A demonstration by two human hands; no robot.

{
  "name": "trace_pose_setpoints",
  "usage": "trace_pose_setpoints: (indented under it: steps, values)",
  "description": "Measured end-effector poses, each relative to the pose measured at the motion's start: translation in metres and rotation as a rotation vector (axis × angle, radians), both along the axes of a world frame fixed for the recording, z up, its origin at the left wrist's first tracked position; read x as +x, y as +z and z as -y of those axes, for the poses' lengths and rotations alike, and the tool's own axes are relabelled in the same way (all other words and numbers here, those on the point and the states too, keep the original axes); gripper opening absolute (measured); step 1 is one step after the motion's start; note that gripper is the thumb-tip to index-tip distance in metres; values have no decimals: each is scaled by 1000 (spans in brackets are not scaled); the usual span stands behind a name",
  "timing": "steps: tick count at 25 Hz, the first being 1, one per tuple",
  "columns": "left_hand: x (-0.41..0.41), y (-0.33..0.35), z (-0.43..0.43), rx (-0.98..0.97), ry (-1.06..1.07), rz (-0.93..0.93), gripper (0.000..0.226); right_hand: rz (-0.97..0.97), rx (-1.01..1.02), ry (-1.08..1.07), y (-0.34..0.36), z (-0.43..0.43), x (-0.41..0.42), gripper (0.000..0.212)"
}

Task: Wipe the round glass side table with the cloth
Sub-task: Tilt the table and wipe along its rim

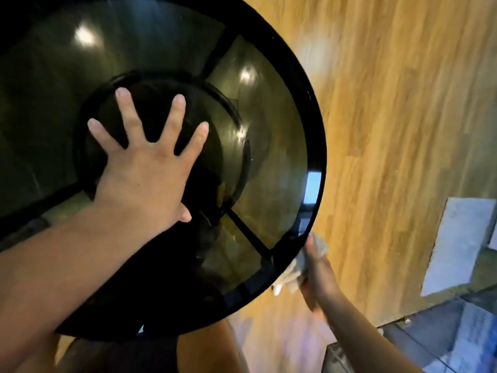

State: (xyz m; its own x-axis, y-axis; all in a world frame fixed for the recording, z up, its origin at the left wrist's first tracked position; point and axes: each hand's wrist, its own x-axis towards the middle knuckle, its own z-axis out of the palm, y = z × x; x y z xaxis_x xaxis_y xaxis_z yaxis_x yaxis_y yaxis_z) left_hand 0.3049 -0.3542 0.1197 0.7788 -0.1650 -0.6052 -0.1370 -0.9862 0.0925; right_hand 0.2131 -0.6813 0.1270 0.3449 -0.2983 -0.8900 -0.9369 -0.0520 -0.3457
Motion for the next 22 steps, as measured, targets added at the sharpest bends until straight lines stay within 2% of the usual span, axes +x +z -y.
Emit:
trace_pose_setpoints:
  steps: [3,6,9,11,13,14,15,17,19,20,21,22]
  values:
    - [-5,-2,0,-10,-12,19,143,-15,-168,61,-9,4,44,48]
    - [-5,-5,0,-42,22,15,146,245,-262,259,-9,-32,184,31]
    - [-3,-4,4,-70,42,-33,144,483,-273,688,-7,-117,286,28]
    - [-5,-4,4,-69,53,-8,137,606,-247,953,-5,-183,322,37]
    - [-6,-2,3,-98,58,7,132,715,-192,1098,-5,-213,333,41]
    - [-5,-1,2,-106,65,1,131,728,-183,1097,-5,-208,330,42]
    - [-5,0,3,-113,67,-14,132,706,-198,1024,-5,-188,322,43]
    - [-3,-1,5,-131,62,-19,130,498,-313,824,-1,-125,287,47]
    - [0,1,5,-182,80,-17,117,202,-416,731,10,-82,246,63]
    - [0,0,6,-210,92,-5,104,129,-438,713,12,-77,241,68]
    - [0,0,4,-234,96,-25,91,123,-469,735,10,-82,249,69]
    - [0,2,2,-262,108,-52,87,164,-530,794,8,-97,264,67]
